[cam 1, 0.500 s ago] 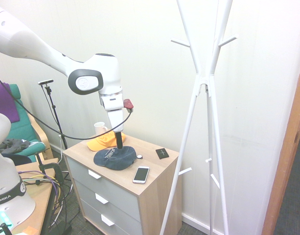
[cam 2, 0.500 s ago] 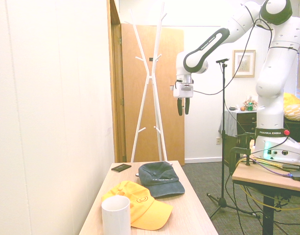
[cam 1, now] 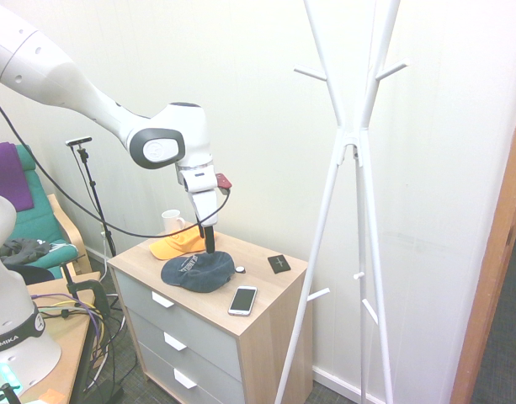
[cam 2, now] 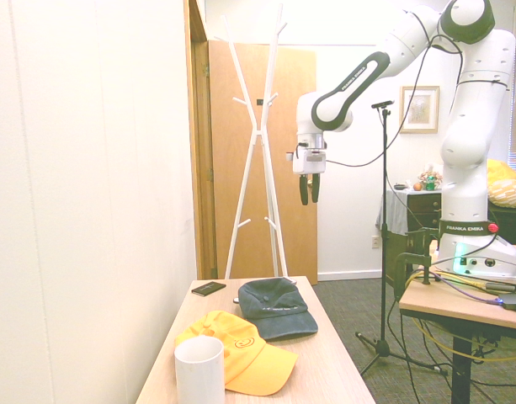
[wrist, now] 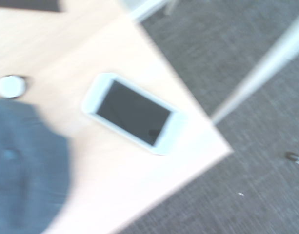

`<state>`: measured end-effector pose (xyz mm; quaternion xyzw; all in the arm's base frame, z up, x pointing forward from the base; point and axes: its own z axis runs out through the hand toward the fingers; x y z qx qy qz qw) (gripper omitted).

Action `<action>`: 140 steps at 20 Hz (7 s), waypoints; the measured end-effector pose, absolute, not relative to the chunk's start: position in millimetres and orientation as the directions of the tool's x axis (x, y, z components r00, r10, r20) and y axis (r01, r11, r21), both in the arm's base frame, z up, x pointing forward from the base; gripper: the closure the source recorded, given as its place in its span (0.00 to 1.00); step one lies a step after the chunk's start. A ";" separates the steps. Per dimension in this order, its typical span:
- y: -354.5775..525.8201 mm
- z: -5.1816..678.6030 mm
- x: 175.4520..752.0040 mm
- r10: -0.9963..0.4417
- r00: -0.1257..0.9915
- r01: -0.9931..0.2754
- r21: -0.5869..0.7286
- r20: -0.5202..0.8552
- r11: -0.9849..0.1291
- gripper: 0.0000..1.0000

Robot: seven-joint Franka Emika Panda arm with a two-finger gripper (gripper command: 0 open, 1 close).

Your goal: Hang the cap

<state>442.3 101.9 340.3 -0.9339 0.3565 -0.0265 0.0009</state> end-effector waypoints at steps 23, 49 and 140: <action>258.1 145.5 502.3 -0.559 0.829 -0.558 -0.015 0.037 -0.829 1.00; 260.9 140.9 495.4 -0.554 0.832 -0.554 -0.004 0.020 -0.832 1.00; 153.1 698.5 538.5 -0.636 0.742 -0.650 -0.007 0.212 -0.760 0.00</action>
